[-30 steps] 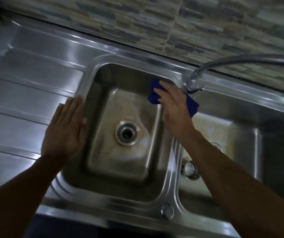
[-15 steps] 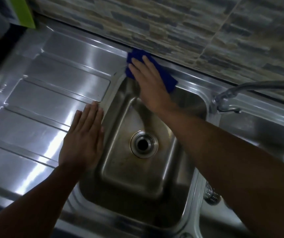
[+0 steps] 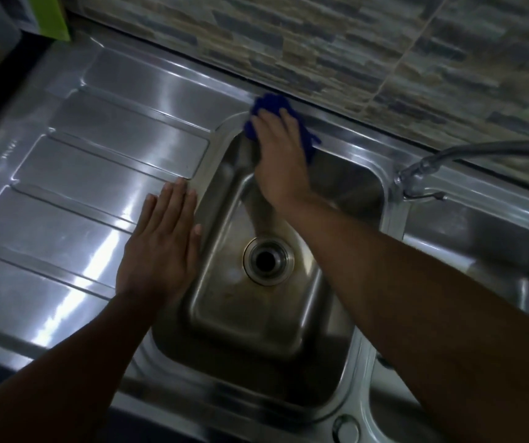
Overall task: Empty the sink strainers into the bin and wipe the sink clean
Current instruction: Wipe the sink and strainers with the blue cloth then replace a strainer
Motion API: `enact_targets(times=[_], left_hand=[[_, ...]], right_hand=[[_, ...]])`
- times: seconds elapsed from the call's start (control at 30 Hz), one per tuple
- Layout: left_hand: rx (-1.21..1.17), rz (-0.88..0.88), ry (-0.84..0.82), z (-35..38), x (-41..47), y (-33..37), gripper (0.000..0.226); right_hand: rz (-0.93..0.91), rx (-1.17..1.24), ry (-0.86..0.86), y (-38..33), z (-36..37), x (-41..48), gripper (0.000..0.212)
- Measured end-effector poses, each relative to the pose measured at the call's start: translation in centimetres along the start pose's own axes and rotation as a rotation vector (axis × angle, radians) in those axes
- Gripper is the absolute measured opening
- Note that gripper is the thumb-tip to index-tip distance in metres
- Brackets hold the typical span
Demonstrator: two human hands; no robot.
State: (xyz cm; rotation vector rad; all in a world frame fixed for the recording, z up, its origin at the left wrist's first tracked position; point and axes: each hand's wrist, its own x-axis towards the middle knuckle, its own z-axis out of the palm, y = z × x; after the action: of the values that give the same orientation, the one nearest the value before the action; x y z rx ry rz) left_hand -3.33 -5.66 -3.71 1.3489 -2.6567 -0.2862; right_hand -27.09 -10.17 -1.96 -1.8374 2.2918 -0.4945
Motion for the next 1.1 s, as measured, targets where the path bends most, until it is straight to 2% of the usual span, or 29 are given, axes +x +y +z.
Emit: enact_targets(times=[0.07, 0.17, 0.3, 0.37, 0.47, 0.67, 0.8, 0.9, 0.97, 1.1], left_hand=[[-0.023, 0.001, -0.002, -0.1, 0.0, -0.1, 0.06], [-0.04, 0.006, 0.0, -0.3, 0.0, -0.2, 0.06], [-0.026, 0.015, 0.006, -0.2, 0.0, -0.2, 0.06], [-0.009, 0.013, 0.006, -0.2, 0.0, -0.2, 0.06], [-0.006, 0.008, 0.005, -0.4, 0.0, -0.1, 0.06], [-0.027, 0.006, 0.01, -0.6, -0.1, 0.2, 0.061], [-0.031, 0.015, 0.021, -0.6, -0.1, 0.1, 0.061], [-0.035, 0.018, 0.014, -0.6, -0.1, 0.1, 0.063], [-0.04, 0.02, 0.009, -0.8, -0.2, 0.1, 0.063], [-0.055, 0.02, 0.018, -0.9, -0.7, 0.2, 0.06]], right_hand=[[-0.054, -0.015, -0.051, -0.4, 0.1, 0.8, 0.076], [-0.063, -0.118, -0.112, 2.6, -1.5, -0.7, 0.085], [0.188, -0.282, -0.182, 7.7, -3.9, -5.1, 0.09], [0.278, -0.373, -0.231, 8.8, -5.1, -7.2, 0.087], [0.311, -0.511, -0.3, 9.2, -6.3, -9.2, 0.087], [0.216, -0.712, -0.45, 7.0, -5.4, -11.5, 0.061], [0.157, -0.637, -0.357, 5.1, -5.4, -17.0, 0.067], [0.082, -0.525, -0.286, 3.4, -5.8, -22.0, 0.088], [0.108, -0.445, -0.29, 2.6, -5.9, -24.5, 0.099], [0.104, -0.258, -0.34, 4.8, -5.8, -23.5, 0.093]])
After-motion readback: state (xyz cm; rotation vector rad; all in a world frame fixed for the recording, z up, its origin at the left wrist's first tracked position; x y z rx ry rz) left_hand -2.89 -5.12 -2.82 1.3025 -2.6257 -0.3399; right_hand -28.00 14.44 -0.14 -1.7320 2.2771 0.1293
